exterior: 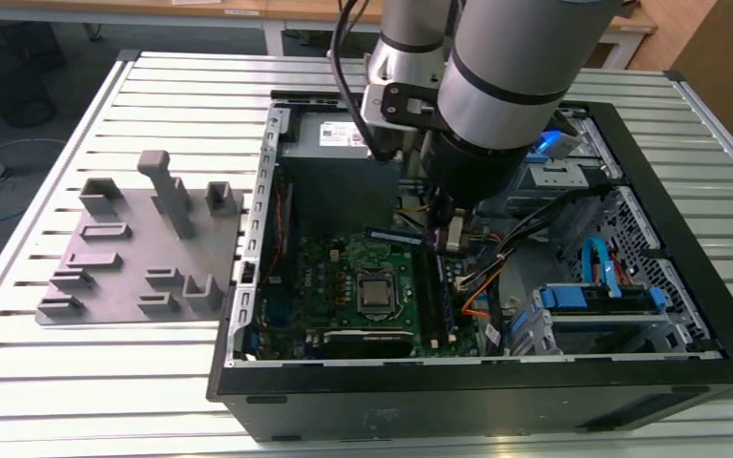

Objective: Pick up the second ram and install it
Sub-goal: 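Insert the second ram into the second slot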

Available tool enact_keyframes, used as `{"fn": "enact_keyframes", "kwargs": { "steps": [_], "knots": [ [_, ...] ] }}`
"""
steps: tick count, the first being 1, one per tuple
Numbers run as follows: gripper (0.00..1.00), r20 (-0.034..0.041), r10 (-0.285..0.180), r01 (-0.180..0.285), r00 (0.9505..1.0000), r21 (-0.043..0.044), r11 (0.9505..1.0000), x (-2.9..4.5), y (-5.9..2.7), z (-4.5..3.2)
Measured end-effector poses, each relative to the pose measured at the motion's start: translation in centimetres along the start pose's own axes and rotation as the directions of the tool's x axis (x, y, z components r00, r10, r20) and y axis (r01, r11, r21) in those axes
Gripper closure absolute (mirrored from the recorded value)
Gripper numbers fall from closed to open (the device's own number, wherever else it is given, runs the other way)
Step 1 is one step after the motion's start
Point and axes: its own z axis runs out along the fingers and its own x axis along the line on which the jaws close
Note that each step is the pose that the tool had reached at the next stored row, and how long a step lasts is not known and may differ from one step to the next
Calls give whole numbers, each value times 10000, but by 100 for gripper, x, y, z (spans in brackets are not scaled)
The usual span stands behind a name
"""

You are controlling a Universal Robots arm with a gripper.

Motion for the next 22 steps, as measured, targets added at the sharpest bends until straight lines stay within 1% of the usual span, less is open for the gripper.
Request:
{"fn": "enact_keyframes", "kwargs": {
  "steps": [3,6,11,14,16,17,22],
  "knots": [
    [87,15,398,-398,9992,41,9992,0,0,1],
    [87,32,766,-766,9971,78,9970,0,0,2],
    [87,55,1319,-1320,9912,134,9912,0,0,3],
    [87,72,1630,-1631,9866,164,9865,0,0,4],
    [87,84,1849,-1851,9827,185,9825,1,0,4],
    [87,119,2384,-2386,9711,234,9708,1,0,5],
    [87,149,2835,-2838,9589,276,9585,1,0,6]
  ]
}}
